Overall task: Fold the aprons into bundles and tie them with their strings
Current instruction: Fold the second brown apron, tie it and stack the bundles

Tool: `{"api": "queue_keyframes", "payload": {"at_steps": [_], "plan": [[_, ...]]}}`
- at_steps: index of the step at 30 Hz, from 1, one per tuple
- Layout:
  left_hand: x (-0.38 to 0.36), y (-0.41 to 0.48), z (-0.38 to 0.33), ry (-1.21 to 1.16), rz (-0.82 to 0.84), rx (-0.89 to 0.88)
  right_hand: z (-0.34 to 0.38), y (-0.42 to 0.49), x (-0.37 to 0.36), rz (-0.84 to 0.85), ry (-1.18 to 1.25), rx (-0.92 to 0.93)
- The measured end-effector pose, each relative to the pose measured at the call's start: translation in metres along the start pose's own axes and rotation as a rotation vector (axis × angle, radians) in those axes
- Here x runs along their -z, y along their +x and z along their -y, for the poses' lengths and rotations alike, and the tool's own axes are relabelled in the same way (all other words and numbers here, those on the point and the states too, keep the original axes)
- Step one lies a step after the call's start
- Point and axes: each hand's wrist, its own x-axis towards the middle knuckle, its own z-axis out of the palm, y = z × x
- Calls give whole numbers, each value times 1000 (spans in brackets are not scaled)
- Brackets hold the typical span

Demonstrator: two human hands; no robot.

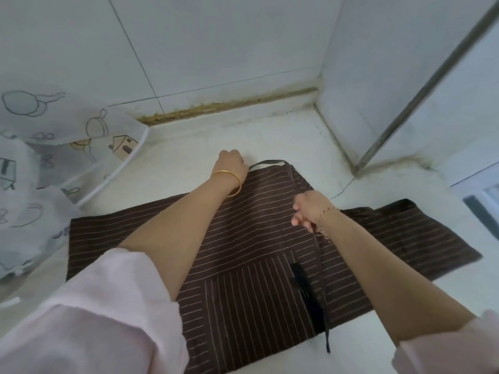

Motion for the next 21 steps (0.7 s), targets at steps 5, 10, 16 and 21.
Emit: {"api": "queue_keyframes", "payload": {"at_steps": [5,10,16,21], "plan": [[-15,21,-19,68,30,52,13,13,42,498,983,-173],[-14,40,-24,154,48,-10,40,38,60,345,751,23],[11,61,-46,116,-130,-291,81,55,71,459,1017,-52],[24,73,-42,236,-221,-479,111,74,82,465,1288,106]]}}
